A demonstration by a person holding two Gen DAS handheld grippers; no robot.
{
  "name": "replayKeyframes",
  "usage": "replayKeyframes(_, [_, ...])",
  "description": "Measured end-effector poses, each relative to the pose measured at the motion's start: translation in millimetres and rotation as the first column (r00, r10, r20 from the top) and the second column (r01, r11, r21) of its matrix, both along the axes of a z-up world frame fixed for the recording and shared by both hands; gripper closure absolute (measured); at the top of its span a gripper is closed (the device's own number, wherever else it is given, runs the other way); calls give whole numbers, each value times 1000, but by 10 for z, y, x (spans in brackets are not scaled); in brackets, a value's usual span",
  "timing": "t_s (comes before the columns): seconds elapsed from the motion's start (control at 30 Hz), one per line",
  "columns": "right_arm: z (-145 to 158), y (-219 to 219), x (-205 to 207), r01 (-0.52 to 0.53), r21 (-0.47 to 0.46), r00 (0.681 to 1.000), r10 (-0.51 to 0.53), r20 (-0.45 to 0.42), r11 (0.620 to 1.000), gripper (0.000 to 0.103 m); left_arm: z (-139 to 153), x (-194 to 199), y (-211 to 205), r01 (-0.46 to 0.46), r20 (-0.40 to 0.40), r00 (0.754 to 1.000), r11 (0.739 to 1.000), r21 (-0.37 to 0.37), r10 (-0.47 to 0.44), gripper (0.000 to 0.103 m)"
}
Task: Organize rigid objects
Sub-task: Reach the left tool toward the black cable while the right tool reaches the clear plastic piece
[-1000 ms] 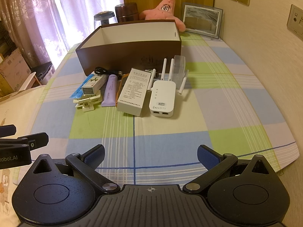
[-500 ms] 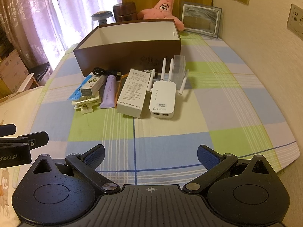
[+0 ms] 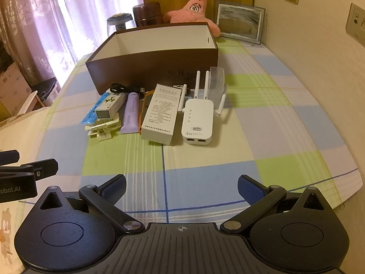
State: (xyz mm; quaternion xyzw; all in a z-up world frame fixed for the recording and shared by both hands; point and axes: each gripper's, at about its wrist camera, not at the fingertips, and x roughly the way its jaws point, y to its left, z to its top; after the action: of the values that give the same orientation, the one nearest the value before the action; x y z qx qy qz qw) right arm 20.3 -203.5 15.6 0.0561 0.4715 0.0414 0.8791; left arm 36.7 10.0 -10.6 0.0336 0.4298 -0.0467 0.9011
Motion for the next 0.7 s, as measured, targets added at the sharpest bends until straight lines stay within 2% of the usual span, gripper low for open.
replayKeyframes(0.27, [-1, -114, 69, 97, 99, 993, -103, 56, 990, 2, -38, 147, 147, 22, 1, 1000, 1000, -8, -22, 11])
replayKeyframes(0.43, [-61, -131, 135, 113, 128, 992, -119, 36, 985, 2, -80, 238, 267, 48, -9, 999, 999, -22, -48, 11])
replayKeyframes(0.7, [-61, -136, 149, 149, 134, 981, -163, 108, 980, 2, -131, 387, 332, 93, 1, 996, 994, -59, -94, 11])
